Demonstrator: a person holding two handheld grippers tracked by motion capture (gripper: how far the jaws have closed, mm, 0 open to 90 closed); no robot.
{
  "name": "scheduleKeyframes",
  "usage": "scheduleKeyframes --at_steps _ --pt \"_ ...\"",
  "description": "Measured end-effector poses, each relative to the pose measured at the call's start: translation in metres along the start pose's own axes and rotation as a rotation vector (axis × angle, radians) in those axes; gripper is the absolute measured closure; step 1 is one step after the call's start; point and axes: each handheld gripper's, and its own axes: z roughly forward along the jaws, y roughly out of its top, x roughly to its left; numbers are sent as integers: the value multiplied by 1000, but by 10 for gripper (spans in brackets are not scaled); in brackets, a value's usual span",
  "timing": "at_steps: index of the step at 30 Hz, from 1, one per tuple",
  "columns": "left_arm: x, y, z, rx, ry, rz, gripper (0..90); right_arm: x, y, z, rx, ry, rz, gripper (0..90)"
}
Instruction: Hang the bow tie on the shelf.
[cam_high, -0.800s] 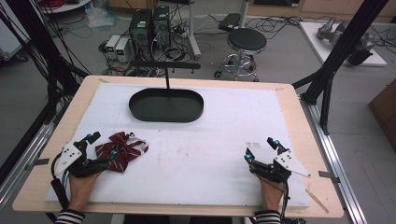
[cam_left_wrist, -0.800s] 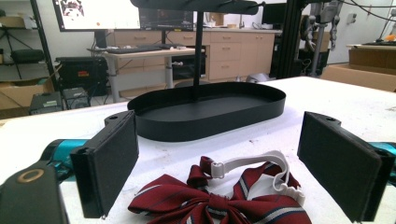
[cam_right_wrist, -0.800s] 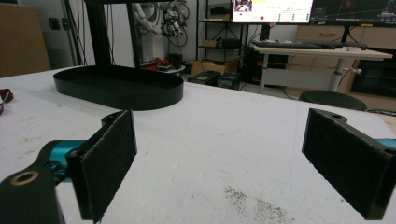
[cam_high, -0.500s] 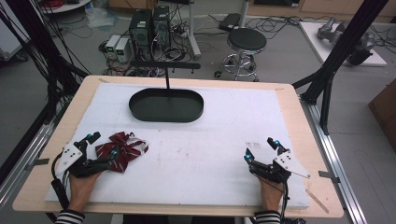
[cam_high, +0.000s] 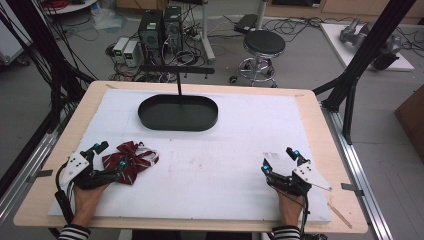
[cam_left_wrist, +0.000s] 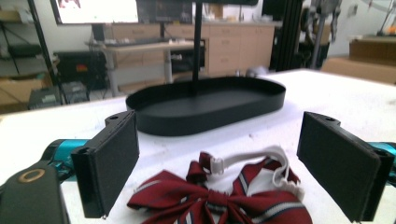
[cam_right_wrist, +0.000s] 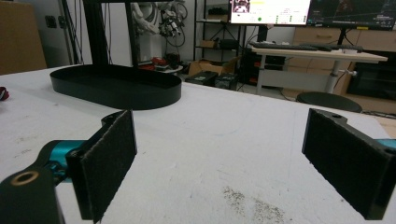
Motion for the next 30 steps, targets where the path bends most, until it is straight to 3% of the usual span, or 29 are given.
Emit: scheduleKeyframes --at_steps 12,17,23,26,30 --pt "8 30 6 56 -24 62 133 0 0 0 -1 -3 0 91" --pt "9 45 20 152 -109 95 133 1 0 0 1 -2 0 91" --pt "8 58 34 176 -135 114 143 1 0 0 2 -3 3 91" --pt "7 65 45 221 -154 151 149 1 0 0 3 -2 -9 91" --pt "9 69 52 258 -171 160 153 1 0 0 4 -2 -6 91"
